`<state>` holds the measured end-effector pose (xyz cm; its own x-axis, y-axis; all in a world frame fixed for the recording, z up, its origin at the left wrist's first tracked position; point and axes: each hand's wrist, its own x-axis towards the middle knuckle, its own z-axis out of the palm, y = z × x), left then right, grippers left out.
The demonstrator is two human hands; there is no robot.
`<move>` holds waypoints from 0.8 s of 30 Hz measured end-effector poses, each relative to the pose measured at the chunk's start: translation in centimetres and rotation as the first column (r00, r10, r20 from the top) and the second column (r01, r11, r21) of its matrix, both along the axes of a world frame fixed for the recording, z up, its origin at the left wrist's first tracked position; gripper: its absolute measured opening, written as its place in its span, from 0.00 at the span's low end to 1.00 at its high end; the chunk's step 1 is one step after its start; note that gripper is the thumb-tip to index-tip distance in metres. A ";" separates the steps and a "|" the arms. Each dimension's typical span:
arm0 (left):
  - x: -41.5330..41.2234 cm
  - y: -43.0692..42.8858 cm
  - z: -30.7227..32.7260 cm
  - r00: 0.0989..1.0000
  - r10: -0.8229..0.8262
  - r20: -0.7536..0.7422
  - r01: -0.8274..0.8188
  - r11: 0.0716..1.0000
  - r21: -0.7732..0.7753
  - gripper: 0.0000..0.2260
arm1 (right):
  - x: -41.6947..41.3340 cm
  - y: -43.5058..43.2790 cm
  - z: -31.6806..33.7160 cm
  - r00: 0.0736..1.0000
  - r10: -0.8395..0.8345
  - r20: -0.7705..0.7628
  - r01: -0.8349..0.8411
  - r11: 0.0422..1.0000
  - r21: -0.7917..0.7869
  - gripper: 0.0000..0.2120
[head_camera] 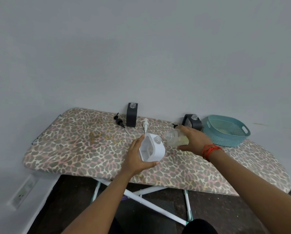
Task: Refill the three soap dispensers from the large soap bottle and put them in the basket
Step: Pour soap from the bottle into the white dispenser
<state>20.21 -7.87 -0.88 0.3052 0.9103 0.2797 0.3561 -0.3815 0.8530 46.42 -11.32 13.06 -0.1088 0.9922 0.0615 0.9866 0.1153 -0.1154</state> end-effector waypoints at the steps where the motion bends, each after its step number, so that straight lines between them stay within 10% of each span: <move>1: 0.0 0.0 0.0 1.000 0.001 0.000 -0.001 1.000 -0.001 0.53 | -0.2 0.2 0.0 0.999 0.005 0.036 -0.005 1.000 0.003 0.37; 24: 0.0 -0.3 0.3 1.000 -0.002 0.000 0.002 1.000 0.005 0.53 | -1.5 1.2 -0.3 0.974 0.056 0.220 -0.073 0.995 0.073 0.35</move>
<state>20.19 -8.13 -0.58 0.3068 0.9084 0.2842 0.3556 -0.3863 0.8511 44.88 -10.15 12.75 -0.1919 0.9755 0.1080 0.9772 0.1797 0.1130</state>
